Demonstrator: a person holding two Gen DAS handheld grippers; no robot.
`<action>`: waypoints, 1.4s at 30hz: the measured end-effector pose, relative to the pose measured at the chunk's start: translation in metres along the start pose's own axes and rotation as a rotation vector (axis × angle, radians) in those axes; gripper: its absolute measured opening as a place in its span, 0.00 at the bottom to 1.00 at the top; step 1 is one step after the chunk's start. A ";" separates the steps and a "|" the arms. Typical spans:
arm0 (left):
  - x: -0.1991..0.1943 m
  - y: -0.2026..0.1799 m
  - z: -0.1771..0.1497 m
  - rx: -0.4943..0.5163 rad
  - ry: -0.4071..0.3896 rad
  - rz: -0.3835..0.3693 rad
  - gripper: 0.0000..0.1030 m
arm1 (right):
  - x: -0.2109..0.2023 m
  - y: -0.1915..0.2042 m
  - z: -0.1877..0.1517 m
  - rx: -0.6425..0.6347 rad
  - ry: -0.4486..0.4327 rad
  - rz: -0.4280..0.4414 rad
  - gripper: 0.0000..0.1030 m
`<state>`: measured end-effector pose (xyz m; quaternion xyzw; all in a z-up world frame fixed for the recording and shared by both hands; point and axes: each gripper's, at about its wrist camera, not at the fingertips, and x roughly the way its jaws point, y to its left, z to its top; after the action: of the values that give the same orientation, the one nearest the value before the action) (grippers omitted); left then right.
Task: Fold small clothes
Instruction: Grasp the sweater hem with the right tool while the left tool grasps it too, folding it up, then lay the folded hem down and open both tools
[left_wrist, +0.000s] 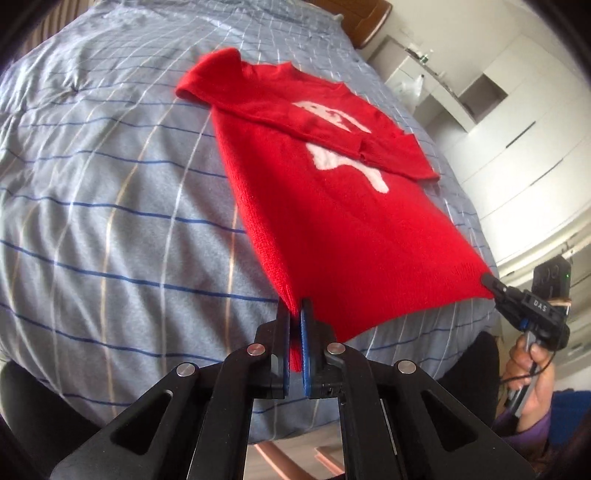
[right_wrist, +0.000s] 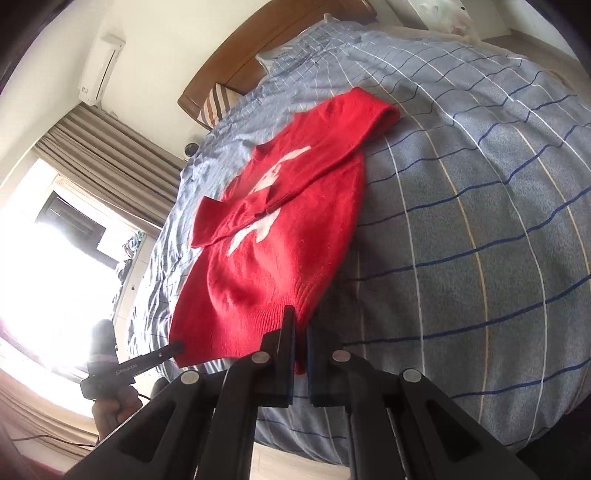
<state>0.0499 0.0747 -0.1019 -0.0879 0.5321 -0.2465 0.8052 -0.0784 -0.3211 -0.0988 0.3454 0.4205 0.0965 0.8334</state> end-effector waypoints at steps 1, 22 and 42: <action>-0.001 0.004 0.001 0.008 -0.002 0.016 0.03 | 0.007 0.001 -0.001 -0.017 0.018 -0.017 0.05; 0.020 0.004 -0.027 0.114 -0.002 0.250 0.01 | 0.020 -0.018 -0.026 -0.056 0.123 -0.252 0.03; 0.034 -0.004 -0.053 0.178 -0.093 0.443 0.74 | 0.064 -0.011 -0.053 -0.240 0.185 -0.447 0.35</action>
<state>0.0116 0.0607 -0.1497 0.0908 0.4768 -0.1054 0.8679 -0.0807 -0.2736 -0.1680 0.1323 0.5461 -0.0098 0.8271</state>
